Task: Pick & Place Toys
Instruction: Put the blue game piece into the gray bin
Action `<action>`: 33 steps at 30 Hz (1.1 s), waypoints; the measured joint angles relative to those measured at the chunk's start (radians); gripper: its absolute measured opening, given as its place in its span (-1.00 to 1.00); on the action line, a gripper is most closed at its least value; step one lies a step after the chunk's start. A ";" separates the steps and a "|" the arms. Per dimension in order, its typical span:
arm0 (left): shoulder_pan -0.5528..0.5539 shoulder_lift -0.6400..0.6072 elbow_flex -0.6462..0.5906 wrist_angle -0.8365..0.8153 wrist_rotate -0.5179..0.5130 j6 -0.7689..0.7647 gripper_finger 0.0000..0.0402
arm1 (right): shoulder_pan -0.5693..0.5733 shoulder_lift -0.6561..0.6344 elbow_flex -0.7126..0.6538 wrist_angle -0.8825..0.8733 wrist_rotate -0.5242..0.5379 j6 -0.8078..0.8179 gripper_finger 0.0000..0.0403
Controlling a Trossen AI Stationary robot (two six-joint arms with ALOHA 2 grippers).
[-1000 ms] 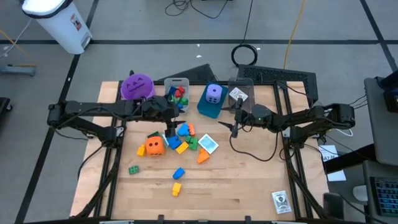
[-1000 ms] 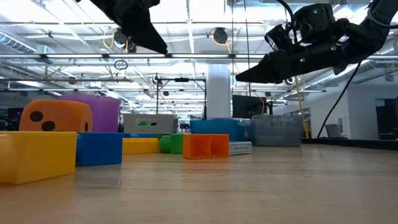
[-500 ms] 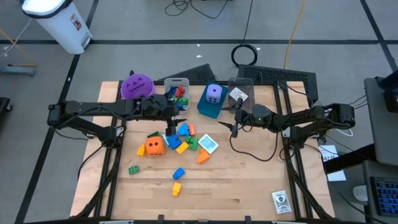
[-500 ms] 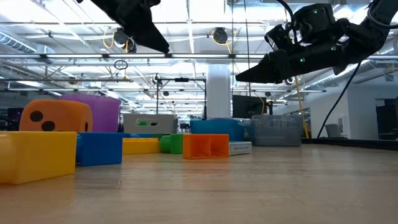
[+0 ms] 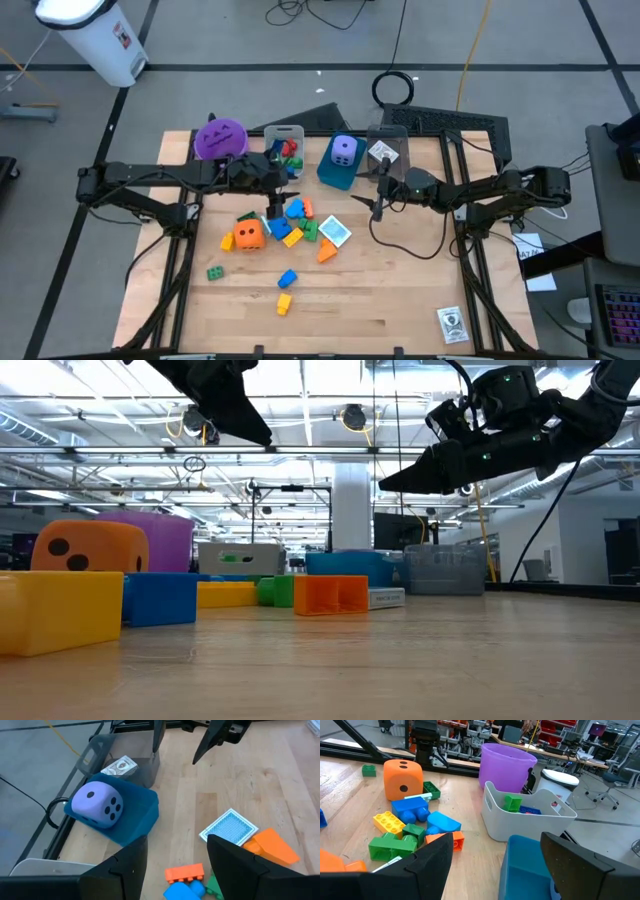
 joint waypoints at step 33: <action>-0.110 0.101 -0.002 -0.040 0.096 -0.100 0.06 | 0.000 0.000 0.000 0.007 0.000 0.203 0.43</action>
